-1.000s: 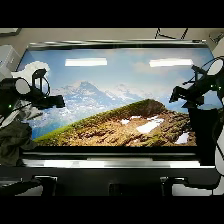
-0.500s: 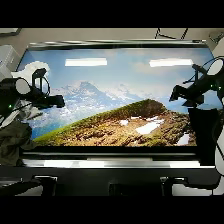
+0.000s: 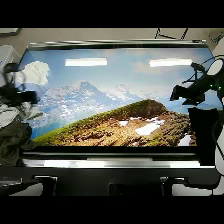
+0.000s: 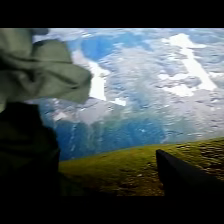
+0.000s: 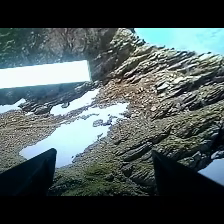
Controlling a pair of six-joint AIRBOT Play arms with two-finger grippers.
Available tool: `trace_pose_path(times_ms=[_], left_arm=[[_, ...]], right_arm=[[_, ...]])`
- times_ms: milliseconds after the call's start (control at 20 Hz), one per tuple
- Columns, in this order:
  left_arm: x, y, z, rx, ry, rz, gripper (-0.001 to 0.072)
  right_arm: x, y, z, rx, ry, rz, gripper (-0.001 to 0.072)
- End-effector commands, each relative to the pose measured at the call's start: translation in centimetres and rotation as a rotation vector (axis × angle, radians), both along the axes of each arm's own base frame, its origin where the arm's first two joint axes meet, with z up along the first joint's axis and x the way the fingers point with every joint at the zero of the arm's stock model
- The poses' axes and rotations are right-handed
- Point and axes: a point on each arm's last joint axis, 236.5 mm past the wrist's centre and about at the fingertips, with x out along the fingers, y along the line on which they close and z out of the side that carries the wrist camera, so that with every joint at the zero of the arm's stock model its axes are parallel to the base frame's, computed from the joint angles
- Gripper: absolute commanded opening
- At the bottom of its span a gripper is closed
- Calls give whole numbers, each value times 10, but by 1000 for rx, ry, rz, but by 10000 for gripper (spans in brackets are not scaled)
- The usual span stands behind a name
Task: Fold the clothes and pants, and hang the long-sleeved shirts on hangers.
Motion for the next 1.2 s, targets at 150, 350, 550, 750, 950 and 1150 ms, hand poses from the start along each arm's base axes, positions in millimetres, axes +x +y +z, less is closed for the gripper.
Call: trace_pose_path(times_ms=[150,350,550,750,950,1150], left_arm=[[-101,117,-46,-314,-53,550,713],[-97,146,-84,-349,-211,634,713],[-92,142,-127,-382,-167,631,712],[-74,135,-137,-382,-176,600,575],[-45,102,-103,-476,-269,566,22],[4,29,61,-537,-726,315,22]], right_arm=[[-9,13,1,52,34,26,668],[-8,28,4,117,33,24,669],[-8,38,7,163,36,7,669],[-9,41,8,178,42,-14,669],[-12,42,8,180,57,-10,668],[-19,42,7,179,78,22,668]])
